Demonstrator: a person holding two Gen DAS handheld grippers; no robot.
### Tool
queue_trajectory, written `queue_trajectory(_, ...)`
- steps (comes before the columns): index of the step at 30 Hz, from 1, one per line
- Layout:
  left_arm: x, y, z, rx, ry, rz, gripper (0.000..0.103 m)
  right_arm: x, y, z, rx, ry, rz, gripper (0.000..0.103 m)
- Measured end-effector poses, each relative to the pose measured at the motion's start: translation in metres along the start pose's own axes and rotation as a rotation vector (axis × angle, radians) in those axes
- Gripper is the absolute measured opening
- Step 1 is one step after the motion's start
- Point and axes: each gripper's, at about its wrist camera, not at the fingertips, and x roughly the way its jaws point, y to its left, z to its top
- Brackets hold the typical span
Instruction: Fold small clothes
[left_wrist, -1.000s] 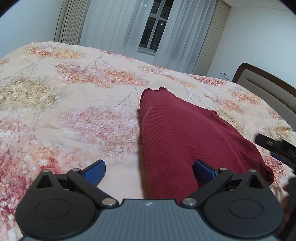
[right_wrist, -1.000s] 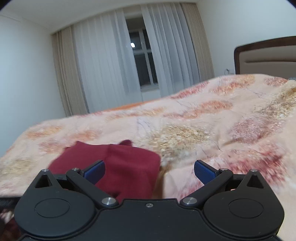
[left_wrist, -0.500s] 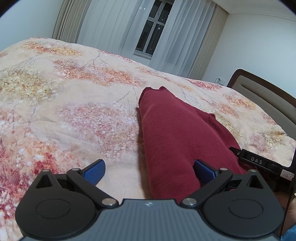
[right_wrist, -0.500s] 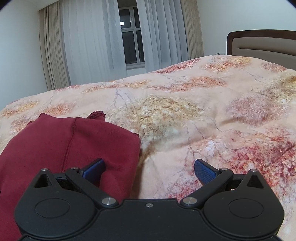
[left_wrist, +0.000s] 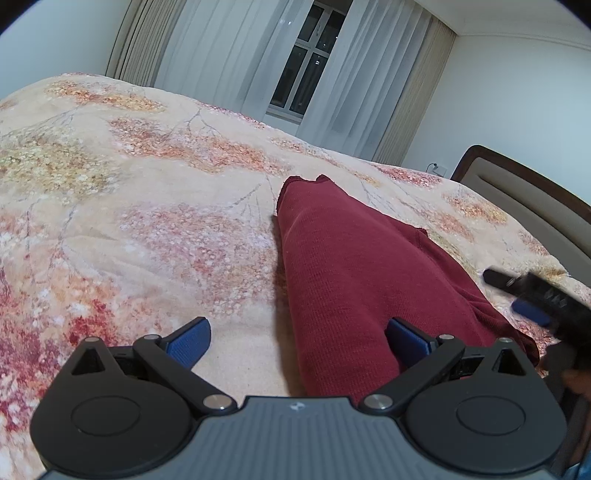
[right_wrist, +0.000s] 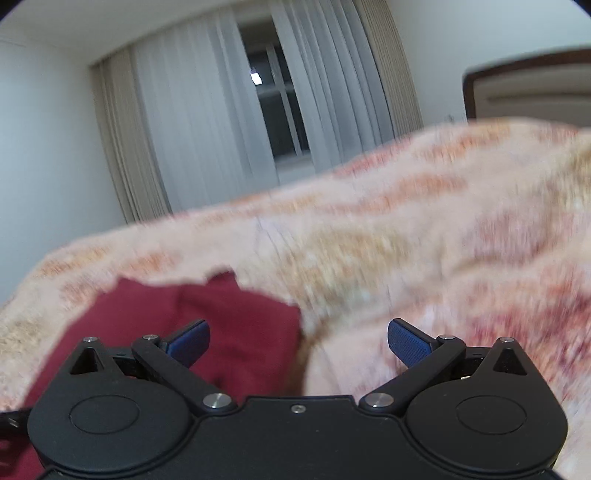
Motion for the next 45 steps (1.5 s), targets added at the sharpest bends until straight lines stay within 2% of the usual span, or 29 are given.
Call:
queue_trajectory(2,-0.001,0.0,0.0,0.0,-0.001,0.0,0.103,-0.006,0.013,0.008,-0.066,-0.017,0.022,0.102)
queue_trajectory(5,-0.001,0.0,0.0,-0.002,-0.003,-0.003,0.103,-0.002,0.037,0.01,-0.198,0.02,0.052,0.102)
queue_trajectory(7,-0.001,0.0,0.0,-0.004,-0.003,-0.004,0.103,0.004,0.051,0.004,-0.282,0.056,0.013,0.102)
queue_trajectory(9,-0.002,0.0,0.0,-0.005,-0.004,-0.006,0.103,0.01,0.054,-0.004,-0.305,0.093,-0.012,0.102)
queue_trajectory(11,-0.002,0.0,-0.001,-0.003,-0.005,-0.008,0.103,0.013,0.044,-0.012,-0.249,0.124,-0.01,0.102)
queue_trajectory(15,-0.002,0.0,-0.001,-0.001,-0.01,-0.01,0.103,0.016,0.012,-0.02,-0.058,0.192,-0.006,0.102)
queue_trajectory(17,-0.002,0.0,-0.002,0.001,-0.013,-0.012,0.103,0.013,0.001,-0.026,0.003,0.187,0.024,0.102)
queue_trajectory(21,-0.004,0.002,0.002,-0.016,-0.001,-0.03,0.102,0.003,0.001,-0.029,0.016,0.151,0.051,0.102)
queue_trajectory(23,-0.008,0.005,0.008,-0.04,0.008,-0.058,0.103,-0.004,-0.005,-0.03,0.053,0.12,0.122,0.102)
queue_trajectory(25,-0.012,0.008,0.014,-0.068,0.0,-0.102,0.103,-0.006,-0.013,-0.031,0.115,0.12,0.206,0.102)
queue_trajectory(27,-0.011,0.01,0.02,-0.084,0.004,-0.122,0.103,-0.006,-0.018,-0.032,0.158,0.129,0.254,0.102)
queue_trajectory(32,0.006,0.0,0.022,-0.028,0.075,-0.07,0.103,-0.007,-0.02,-0.036,0.187,0.143,0.329,0.102)
queue_trajectory(35,0.007,-0.008,0.019,0.023,0.066,-0.038,0.103,-0.007,-0.018,-0.04,0.183,0.163,0.38,0.103)
queue_trajectory(45,0.009,-0.006,0.018,0.013,0.075,-0.036,0.103,-0.004,-0.014,-0.044,0.157,0.184,0.359,0.103)
